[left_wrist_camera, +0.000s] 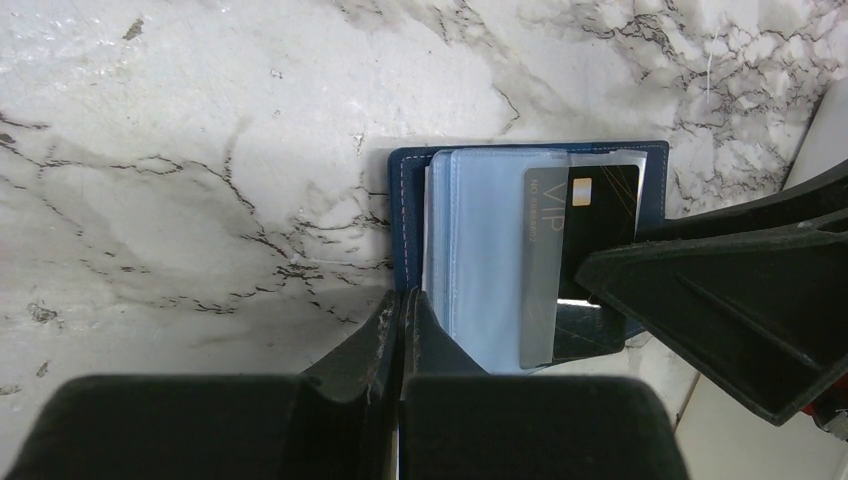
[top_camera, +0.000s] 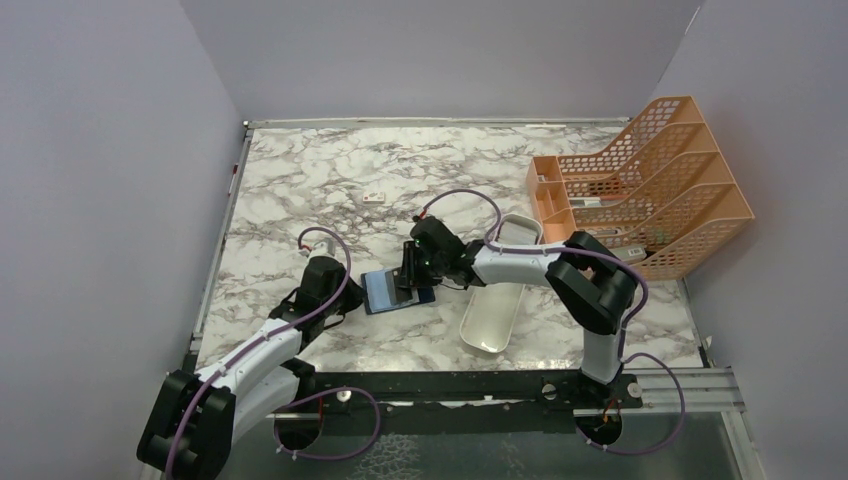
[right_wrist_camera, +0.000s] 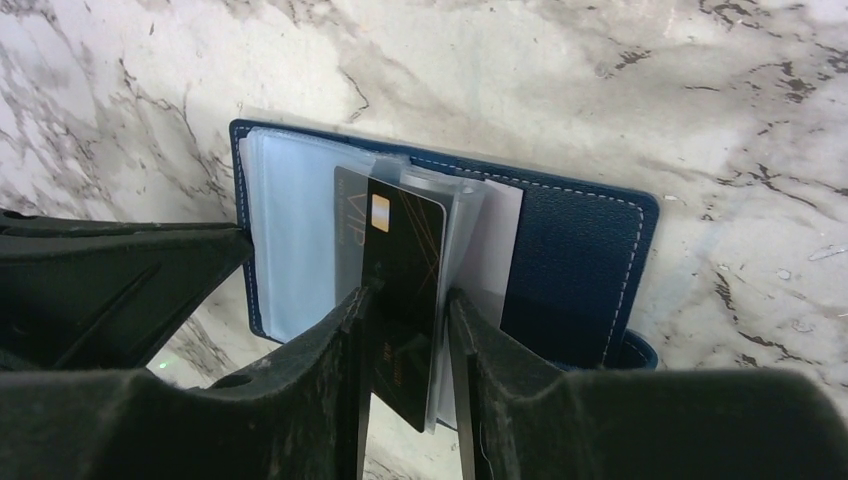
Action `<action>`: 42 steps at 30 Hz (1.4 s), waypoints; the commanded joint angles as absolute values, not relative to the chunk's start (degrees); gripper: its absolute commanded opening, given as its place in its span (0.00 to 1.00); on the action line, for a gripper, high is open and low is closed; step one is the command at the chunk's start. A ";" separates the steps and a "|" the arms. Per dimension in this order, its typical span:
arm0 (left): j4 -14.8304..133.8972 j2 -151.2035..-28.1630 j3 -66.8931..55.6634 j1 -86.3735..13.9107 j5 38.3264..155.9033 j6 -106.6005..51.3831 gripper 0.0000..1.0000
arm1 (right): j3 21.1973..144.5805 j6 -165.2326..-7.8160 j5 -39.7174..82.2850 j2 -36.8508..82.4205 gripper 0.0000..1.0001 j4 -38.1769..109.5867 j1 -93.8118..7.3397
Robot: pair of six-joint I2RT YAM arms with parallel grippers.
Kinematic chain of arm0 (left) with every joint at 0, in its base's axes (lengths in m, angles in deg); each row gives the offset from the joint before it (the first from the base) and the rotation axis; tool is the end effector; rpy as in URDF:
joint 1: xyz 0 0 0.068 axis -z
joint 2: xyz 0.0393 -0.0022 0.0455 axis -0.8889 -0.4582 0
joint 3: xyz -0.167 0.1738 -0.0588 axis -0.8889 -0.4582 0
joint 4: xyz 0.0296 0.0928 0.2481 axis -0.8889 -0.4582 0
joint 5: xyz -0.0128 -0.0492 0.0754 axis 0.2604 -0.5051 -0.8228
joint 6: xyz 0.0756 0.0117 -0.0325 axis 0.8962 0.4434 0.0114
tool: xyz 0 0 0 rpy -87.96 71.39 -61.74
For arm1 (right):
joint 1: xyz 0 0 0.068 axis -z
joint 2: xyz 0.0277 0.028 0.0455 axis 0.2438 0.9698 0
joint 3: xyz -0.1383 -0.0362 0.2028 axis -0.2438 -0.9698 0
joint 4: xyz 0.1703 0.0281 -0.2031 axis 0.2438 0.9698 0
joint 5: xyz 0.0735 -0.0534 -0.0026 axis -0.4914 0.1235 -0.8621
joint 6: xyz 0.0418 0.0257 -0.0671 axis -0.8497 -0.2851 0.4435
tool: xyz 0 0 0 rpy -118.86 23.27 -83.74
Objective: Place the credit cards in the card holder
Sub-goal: Insert the credit card into the card holder.
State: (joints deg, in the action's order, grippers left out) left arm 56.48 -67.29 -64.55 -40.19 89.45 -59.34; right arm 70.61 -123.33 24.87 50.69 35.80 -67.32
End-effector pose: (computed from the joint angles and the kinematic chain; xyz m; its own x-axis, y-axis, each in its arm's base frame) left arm 0.2015 -0.0844 0.0941 -0.7065 -0.4494 -0.5467 -0.1292 0.8414 -0.5247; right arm 0.2455 0.3368 0.0960 -0.8848 -0.0342 -0.4647 -0.3007 0.8038 0.5133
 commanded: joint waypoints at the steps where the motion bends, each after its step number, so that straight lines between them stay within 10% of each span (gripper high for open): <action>1: 57.60 -67.05 -64.43 -40.35 90.96 -59.32 0.00 | 72.54 -122.11 27.18 50.99 0.39 42.27 -68.25; 42: 58.55 -66.63 -65.22 -40.35 91.14 -59.43 0.00 | 80.01 -120.74 32.36 48.31 0.45 48.57 -69.39</action>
State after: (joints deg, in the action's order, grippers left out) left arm 57.38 -67.42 -64.55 -40.19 90.02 -59.47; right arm 78.04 -121.18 30.90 45.97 48.21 -68.92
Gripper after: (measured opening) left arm 0.007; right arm 0.444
